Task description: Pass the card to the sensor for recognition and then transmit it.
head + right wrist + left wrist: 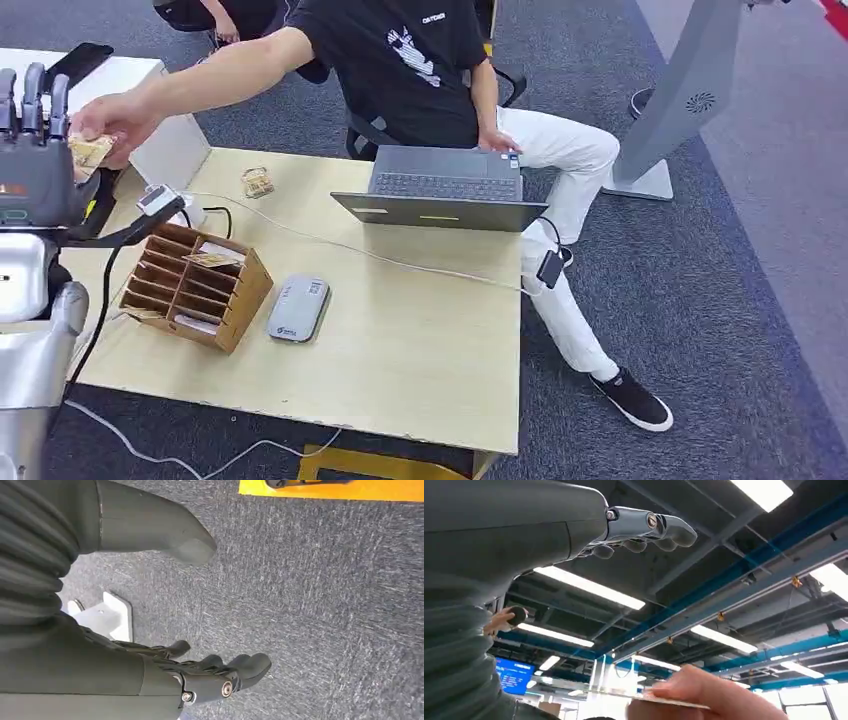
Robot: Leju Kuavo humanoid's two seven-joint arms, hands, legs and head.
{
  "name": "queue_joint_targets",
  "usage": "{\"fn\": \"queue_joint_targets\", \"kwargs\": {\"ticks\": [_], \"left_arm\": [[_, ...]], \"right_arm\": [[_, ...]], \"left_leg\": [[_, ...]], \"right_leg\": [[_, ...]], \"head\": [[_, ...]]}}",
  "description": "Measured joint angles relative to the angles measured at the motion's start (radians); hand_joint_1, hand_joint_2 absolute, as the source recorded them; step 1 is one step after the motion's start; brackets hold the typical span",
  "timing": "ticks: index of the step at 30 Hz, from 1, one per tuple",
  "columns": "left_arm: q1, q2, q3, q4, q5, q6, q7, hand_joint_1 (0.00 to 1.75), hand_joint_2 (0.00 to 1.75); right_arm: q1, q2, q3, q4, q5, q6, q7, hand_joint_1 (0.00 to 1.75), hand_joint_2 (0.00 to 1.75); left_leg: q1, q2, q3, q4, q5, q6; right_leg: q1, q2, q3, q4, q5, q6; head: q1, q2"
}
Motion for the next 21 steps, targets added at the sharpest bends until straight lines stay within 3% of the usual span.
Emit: {"fn": "queue_joint_targets", "kwargs": {"ticks": [8, 21], "left_arm": [[-0.035, -0.024, -0.035, 0.090, 0.006, 0.029, 0.033, 0.00, 1.75], [-0.035, -0.052, -0.035, 0.108, 0.010, 0.028, 0.038, 0.00, 1.75]], "right_arm": [[-0.002, 0.000, 0.000, 0.000, 0.008, -0.002, -0.001, 0.00, 1.75], [-0.001, 0.000, 0.000, 0.000, 0.008, -0.003, -0.009, 0.00, 1.75]], "left_leg": [[0.000, 0.003, 0.000, 0.000, 0.000, 0.000], [0.000, 0.003, -0.001, 0.000, 0.000, 0.000]], "right_leg": [[0.000, 0.002, -0.001, 0.000, 0.000, 0.000], [0.000, 0.002, -0.002, 0.000, 0.000, 0.000]], "head": [[0.000, 0.000], [0.000, 0.000]]}}
